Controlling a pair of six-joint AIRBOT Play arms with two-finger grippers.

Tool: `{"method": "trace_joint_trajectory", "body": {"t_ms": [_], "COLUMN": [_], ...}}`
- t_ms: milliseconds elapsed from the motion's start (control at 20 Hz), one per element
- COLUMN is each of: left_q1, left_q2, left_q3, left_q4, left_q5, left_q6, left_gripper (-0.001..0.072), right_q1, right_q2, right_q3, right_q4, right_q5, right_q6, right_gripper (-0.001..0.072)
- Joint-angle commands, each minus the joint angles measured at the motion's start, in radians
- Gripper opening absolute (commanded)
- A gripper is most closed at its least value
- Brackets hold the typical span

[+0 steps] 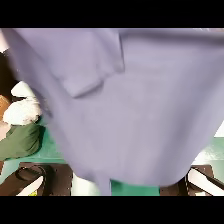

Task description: Fold the shirts.

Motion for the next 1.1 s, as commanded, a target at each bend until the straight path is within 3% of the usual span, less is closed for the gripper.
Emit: {"method": "trace_joint_trajectory", "body": {"t_ms": [0,150,350,600,700,900,1050], "left_q1": [0.001,0.039,0.186,0.254,0.254,0.254,0.254], "left_q2": [-0.163,-0.386,-0.594,-0.658,-0.657,-0.656,-0.656], "left_q3": [-0.201,-0.213,-0.183,-0.149,-0.149,-0.153,-0.225], "left_q4": [0.027,0.022,-0.116,-0.274,-0.277,-0.277,-0.273], "left_q5": [0.009,0.127,0.284,0.423,0.387,0.111,0.013], "left_q6": [-0.008,-0.003,-0.025,0.153,0.207,0.356,0.359], "left_gripper": [0.0020,0.0021,0.0021,0.0022,0.0021,0.0020,0.0020], "right_q1": [0.177,0.245,0.251,0.251,0.251,0.251,0.251], "right_q2": [-0.177,-0.362,-0.566,-0.696,-0.689,-0.620,-0.554], "right_q3": [-0.140,-0.154,-0.019,0.159,0.135,-0.051,-0.230], "right_q4": [-0.192,-0.228,-0.213,-0.209,-0.209,-0.216,-0.220], "right_q5": [0.046,-0.025,-0.139,-0.209,-0.211,-0.187,-0.246], "right_q6": [0.004,0.004,0.007,0.007,0.007,0.006,0.006], "right_gripper": [0.0021,0.0021,0.0021,0.0021,0.0021,0.0020,0.0021]}}
